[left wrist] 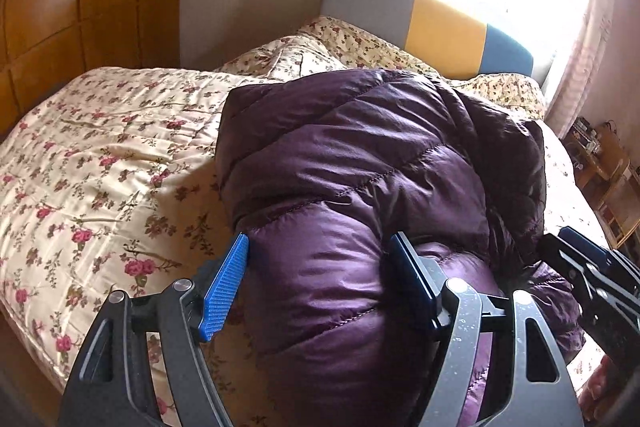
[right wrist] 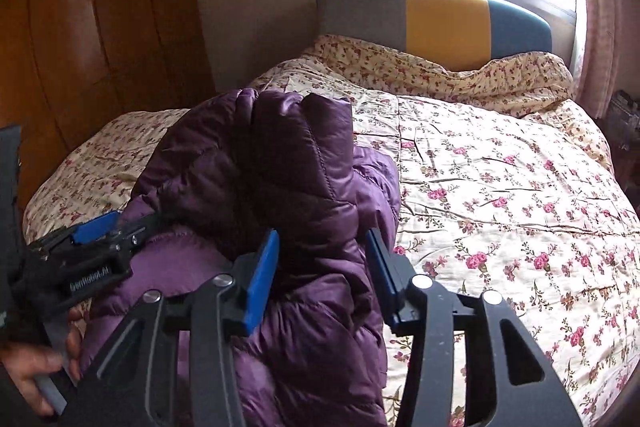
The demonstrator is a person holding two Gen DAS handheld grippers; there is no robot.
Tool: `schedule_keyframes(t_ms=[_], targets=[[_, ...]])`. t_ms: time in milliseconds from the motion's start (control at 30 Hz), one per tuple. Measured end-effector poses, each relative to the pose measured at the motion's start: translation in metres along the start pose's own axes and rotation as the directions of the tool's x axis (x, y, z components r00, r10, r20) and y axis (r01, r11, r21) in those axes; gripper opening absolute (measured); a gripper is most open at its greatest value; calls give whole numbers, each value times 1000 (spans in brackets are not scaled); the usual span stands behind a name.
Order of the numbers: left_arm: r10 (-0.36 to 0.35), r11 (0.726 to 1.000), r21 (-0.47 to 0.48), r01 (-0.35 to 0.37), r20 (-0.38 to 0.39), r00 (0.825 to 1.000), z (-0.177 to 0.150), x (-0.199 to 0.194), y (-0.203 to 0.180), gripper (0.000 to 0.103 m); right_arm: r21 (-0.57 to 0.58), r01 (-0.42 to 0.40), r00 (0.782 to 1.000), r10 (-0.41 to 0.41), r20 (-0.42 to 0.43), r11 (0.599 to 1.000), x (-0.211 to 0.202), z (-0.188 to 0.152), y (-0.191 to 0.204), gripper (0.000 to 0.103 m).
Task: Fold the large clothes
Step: 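Lower the jacket bundle onto the bed with both grippers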
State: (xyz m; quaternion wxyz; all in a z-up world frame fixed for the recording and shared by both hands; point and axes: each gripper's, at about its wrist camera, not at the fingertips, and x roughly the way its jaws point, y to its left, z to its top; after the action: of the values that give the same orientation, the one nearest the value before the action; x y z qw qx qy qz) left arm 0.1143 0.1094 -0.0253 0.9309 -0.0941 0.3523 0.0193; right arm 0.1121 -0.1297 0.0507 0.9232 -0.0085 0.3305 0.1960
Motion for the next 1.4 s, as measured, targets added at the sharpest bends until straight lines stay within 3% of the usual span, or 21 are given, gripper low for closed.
schedule_keyframes(t_ms=[300, 467, 700, 933, 1100, 1200, 1400], targets=[[-4, 999, 41, 4, 6, 1000, 2, 6, -6, 72, 29, 15, 999, -16, 30, 999, 5, 17, 6, 43], [-5, 998, 64, 5, 6, 1000, 0, 9, -10, 72, 54, 41, 999, -41, -12, 998, 26, 18, 1, 42], [-15, 994, 107, 14, 7, 1000, -4, 15, -19, 72, 98, 61, 994, -51, -100, 993, 62, -8, -15, 41], [-5, 990, 138, 3, 17, 1000, -13, 28, -29, 73, 105, 57, 993, -46, -109, 993, 83, -29, -23, 41], [3, 992, 124, -6, 22, 1000, -14, 26, -28, 74, 117, 52, 995, -41, -93, 992, 71, -25, -24, 43], [14, 997, 80, -15, 22, 1000, -11, 19, -20, 85, 116, 45, 997, -37, -75, 992, 55, -20, -23, 45], [35, 999, 18, -36, 43, 998, -14, -6, -9, 93, 76, 32, 999, -29, -39, 997, 19, -19, -13, 51]])
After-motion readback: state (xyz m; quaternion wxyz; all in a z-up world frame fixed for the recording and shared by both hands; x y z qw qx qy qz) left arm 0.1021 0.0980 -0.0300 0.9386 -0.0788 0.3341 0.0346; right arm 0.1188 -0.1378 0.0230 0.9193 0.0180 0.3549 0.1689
